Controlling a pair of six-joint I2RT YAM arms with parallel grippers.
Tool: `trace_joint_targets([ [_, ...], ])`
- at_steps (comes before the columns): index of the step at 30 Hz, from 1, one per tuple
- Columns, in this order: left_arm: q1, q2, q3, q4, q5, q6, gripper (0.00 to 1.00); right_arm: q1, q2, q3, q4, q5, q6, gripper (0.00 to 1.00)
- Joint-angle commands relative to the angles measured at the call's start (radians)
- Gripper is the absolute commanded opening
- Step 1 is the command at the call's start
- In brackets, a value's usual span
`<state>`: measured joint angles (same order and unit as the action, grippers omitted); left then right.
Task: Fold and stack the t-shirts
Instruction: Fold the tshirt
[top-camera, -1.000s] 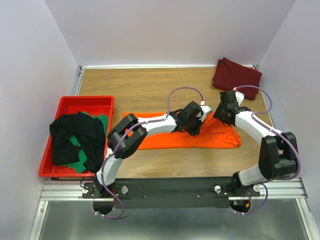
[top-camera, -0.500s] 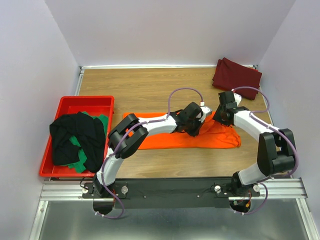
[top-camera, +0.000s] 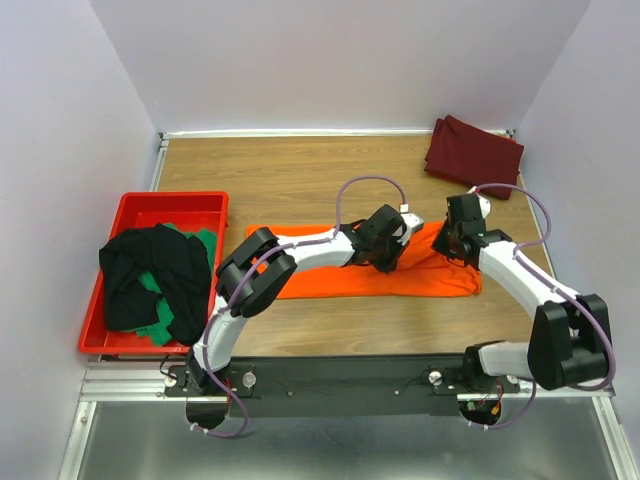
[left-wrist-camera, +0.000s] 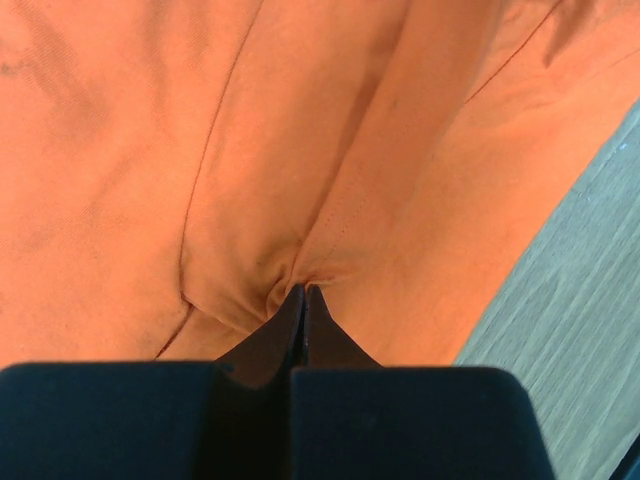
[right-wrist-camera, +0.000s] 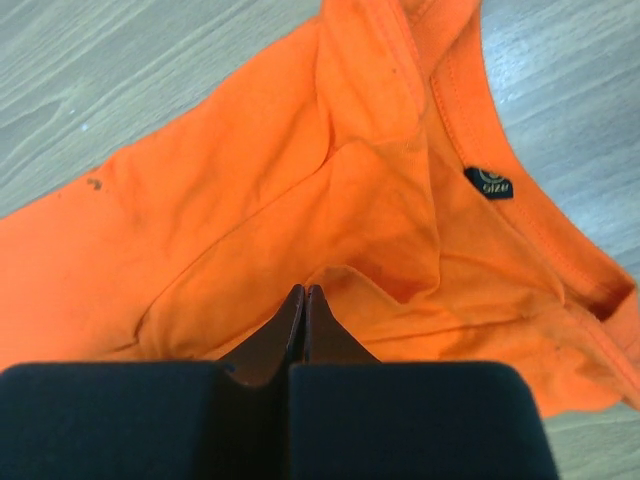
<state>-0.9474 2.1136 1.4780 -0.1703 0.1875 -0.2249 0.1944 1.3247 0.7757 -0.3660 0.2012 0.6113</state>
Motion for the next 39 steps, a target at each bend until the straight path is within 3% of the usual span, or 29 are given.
trace_joint_targets([
  [1,-0.008,-0.007,0.010,-0.041,-0.040,0.002,0.00,-0.004,-0.068,-0.038,-0.048,-0.051,0.019,0.02],
  [11,-0.004,-0.043,0.002,-0.058,-0.057,-0.016,0.00,-0.006,-0.215,-0.138,-0.145,-0.121,0.065,0.02],
  [18,-0.001,-0.066,0.001,-0.060,-0.043,-0.021,0.17,-0.006,-0.271,-0.181,-0.175,-0.180,0.105,0.07],
  [21,0.004,-0.079,0.005,-0.064,-0.031,-0.022,0.24,-0.006,-0.292,-0.188,-0.189,-0.194,0.120,0.21],
  [22,0.006,-0.086,0.005,-0.067,-0.025,-0.022,0.26,-0.006,-0.298,-0.188,-0.197,-0.195,0.125,0.36],
  [25,0.013,-0.115,0.001,-0.074,-0.013,-0.022,0.34,-0.006,-0.331,-0.178,-0.218,-0.195,0.136,0.50],
  [30,0.041,-0.190,-0.022,-0.112,-0.054,-0.044,0.34,-0.006,-0.340,-0.124,-0.231,-0.183,0.137,0.55],
  [33,0.056,-0.234,-0.053,-0.165,-0.168,-0.089,0.33,-0.006,-0.305,-0.073,-0.219,-0.135,0.130,0.55],
  [37,0.079,-0.279,-0.184,-0.193,-0.269,-0.155,0.22,-0.004,-0.141,-0.007,-0.148,-0.062,0.110,0.55],
  [39,0.084,-0.308,-0.269,-0.184,-0.306,-0.198,0.21,-0.004,-0.084,0.016,-0.093,-0.042,0.108,0.54],
])
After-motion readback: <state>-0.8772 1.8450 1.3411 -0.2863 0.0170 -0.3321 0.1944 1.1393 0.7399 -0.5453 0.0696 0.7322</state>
